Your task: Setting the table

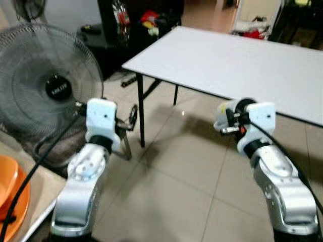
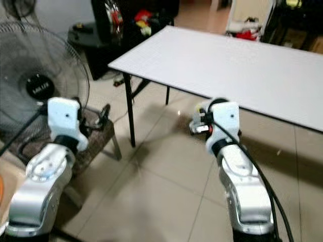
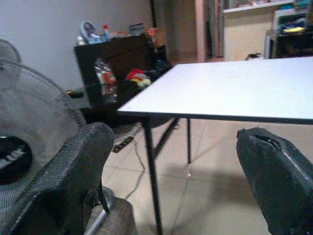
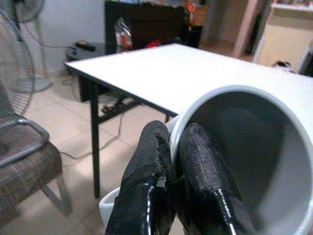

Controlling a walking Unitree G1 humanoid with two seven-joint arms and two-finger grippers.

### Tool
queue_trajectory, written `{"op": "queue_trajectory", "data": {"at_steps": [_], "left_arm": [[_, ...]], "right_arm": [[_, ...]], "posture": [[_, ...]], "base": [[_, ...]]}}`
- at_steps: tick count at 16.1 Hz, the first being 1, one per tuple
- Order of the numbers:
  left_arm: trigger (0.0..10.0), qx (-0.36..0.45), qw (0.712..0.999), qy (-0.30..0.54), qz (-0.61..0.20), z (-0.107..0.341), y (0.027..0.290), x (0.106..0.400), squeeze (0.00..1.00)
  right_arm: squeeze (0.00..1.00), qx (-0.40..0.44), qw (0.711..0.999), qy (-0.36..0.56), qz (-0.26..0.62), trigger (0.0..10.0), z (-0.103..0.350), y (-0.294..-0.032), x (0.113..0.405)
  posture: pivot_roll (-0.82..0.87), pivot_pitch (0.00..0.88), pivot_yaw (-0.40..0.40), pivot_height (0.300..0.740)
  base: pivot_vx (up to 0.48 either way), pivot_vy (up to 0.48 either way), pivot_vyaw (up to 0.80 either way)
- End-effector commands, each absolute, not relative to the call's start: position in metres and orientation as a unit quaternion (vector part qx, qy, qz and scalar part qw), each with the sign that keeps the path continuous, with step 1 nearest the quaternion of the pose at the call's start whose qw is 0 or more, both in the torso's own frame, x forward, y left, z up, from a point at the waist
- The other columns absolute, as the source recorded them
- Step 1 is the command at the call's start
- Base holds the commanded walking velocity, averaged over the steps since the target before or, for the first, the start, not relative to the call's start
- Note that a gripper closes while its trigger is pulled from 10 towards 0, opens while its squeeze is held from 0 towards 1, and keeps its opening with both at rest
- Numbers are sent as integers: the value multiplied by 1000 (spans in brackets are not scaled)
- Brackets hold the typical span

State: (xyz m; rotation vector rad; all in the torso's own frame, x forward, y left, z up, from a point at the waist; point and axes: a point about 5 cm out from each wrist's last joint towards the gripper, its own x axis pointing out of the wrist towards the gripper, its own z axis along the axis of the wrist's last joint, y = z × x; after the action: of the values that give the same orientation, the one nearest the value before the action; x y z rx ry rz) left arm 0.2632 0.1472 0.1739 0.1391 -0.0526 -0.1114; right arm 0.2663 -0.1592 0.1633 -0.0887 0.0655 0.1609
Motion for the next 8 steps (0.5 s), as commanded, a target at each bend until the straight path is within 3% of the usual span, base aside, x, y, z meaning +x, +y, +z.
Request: {"op": "queue_trajectory", "data": {"at_steps": [1, 8], "left_arm": [[10000, 78, 996, -24, -35, 174, 157, 262, 0], [10000, 80, 996, -25, -34, 176, 159, 262, 0]], "right_arm": [[0, -42, 994, 13, 98, 10000, 169, -149, 269], [0, -42, 994, 9, 99, 10000, 168, -148, 272]], "posture": [[85, 0, -5, 740], [85, 0, -3, 740]], "base": [[319, 0, 0], [328, 0, 0]]}}
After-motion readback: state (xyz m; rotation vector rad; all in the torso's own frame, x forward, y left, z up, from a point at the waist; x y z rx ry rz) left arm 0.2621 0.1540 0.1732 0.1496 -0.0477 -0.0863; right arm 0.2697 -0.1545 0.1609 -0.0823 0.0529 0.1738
